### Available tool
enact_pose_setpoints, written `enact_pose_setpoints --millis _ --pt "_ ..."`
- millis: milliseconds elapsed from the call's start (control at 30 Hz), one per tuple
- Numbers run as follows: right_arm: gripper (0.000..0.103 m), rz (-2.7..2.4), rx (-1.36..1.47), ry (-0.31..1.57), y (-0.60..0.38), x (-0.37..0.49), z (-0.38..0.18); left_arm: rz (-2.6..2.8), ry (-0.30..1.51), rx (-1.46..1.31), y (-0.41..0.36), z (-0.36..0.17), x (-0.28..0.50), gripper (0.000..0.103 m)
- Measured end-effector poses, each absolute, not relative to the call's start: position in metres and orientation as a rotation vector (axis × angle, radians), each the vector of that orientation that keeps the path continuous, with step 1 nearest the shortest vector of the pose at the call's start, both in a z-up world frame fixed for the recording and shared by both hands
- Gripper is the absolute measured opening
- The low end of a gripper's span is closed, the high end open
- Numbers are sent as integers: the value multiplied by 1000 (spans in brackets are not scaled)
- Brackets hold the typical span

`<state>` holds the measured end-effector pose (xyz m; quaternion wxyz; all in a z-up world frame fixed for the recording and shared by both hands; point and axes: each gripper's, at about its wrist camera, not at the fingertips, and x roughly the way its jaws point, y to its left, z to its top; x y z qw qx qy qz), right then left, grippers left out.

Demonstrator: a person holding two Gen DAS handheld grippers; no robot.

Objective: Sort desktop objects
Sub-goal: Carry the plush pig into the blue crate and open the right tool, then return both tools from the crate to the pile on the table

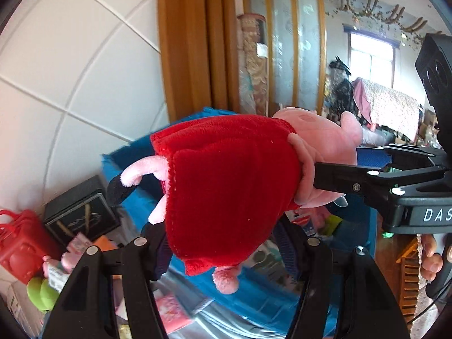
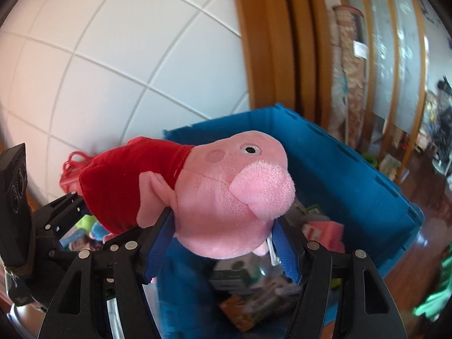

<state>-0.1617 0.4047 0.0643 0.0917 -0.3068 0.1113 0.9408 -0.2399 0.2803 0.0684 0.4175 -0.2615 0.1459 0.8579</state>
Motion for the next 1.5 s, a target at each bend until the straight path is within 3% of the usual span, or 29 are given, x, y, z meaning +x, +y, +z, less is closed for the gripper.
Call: enact_pose_setpoints --millis 367,567,700,767,900,967,1133,1500 --pt "69 2667 -1036 574 498 -143 9 2020 500 -856 376 33 -232 66" --pt "72 2625 -1013 574 516 -137 4 1994 493 -901 387 19 -225 68" --pt "91 2605 -984 522 515 -133 6 2048 520 -831 379 20 -220 68" --pt "94 2600 -967 490 512 -131 9 2064 507 -809 373 23 -215 68" --pt "103 2604 -922 429 502 -126 16 2122 450 -760 352 35 -212 69" --pt "103 2608 -892 385 492 -123 21 2156 399 -744 335 41 -209 76" --pt "103 2647 -795 285 457 -111 35 2295 290 -696 280 49 -204 81" --pt "103 2881 -684 176 342 -116 46 2462 157 -884 126 3 -217 82"
